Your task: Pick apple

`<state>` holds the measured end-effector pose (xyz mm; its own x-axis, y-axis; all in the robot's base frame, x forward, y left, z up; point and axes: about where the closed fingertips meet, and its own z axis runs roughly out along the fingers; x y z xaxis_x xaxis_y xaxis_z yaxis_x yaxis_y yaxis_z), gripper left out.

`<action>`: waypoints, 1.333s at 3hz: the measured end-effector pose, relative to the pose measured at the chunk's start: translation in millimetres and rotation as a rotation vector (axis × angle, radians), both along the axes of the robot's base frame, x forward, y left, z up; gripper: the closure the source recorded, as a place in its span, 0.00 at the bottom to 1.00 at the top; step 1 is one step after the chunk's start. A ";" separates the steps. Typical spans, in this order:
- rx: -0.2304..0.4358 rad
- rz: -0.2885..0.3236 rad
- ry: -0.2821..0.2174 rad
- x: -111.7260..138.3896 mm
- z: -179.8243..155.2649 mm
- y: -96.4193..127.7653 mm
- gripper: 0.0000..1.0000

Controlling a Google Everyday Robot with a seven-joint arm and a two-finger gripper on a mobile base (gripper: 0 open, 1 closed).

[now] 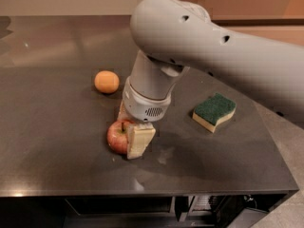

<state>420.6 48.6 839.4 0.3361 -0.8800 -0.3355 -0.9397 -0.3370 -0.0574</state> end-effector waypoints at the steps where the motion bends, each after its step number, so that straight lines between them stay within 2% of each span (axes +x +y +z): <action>1: 0.019 -0.014 0.022 4.7 8.3 -7.3 0.65; 2: 0.068 -0.026 0.043 11.1 36.3 -22.9 0.88; 3: 0.122 -0.022 0.057 16.8 74.1 -41.3 1.00; 4: 0.172 -0.005 0.047 18.1 110.2 -53.8 1.00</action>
Offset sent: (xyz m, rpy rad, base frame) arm 0.0229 -0.0434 0.0797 0.1408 0.0703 -0.0416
